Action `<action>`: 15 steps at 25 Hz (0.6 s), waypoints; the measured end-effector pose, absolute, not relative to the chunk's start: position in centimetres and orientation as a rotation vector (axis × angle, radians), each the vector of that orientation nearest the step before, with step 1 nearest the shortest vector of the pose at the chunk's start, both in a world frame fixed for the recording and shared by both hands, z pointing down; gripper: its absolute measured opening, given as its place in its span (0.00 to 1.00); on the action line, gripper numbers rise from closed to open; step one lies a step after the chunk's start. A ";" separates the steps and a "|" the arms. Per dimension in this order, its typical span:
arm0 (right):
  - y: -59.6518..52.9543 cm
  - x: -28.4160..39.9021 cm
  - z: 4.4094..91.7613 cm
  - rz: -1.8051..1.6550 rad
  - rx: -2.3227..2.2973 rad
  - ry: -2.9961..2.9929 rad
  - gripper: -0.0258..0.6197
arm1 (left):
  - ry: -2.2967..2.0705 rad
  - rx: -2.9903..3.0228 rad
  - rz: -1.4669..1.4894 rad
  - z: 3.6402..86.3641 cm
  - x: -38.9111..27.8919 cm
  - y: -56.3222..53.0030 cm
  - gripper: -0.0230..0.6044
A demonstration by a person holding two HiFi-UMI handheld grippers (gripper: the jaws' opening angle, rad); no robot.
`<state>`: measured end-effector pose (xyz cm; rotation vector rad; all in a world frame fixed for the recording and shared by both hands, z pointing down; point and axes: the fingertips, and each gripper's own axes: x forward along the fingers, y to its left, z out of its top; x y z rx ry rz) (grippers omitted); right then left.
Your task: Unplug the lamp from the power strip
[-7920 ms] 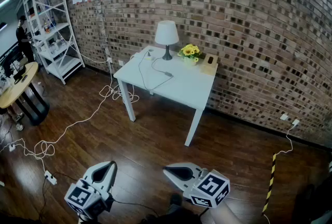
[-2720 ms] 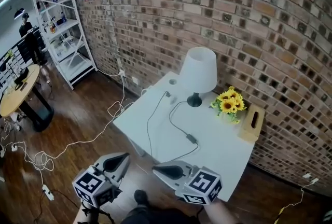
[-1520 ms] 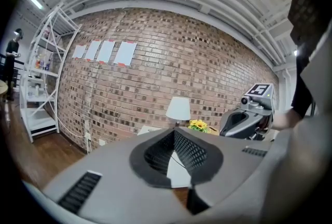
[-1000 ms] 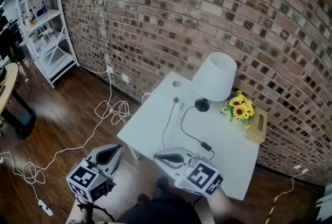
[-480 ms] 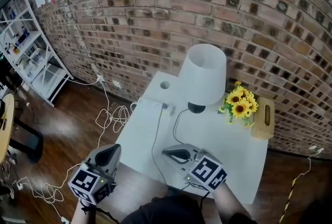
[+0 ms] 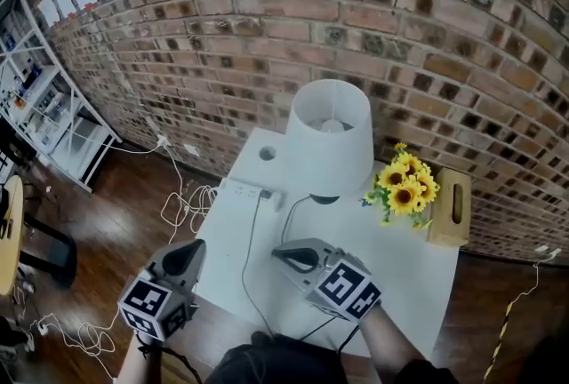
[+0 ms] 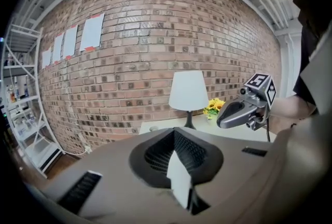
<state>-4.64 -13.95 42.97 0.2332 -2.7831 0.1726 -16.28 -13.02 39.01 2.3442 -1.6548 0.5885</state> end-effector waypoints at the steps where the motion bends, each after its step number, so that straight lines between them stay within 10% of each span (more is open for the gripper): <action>1: -14.3 -4.4 43.2 0.173 0.245 -2.779 0.03 | -1.639 2.353 0.605 39.4 -16.0 -13.4 0.05; 15: -18.5 -4.2 45.7 0.135 0.445 -2.655 0.03 | -1.418 2.496 0.776 43.8 -14.8 -20.4 0.05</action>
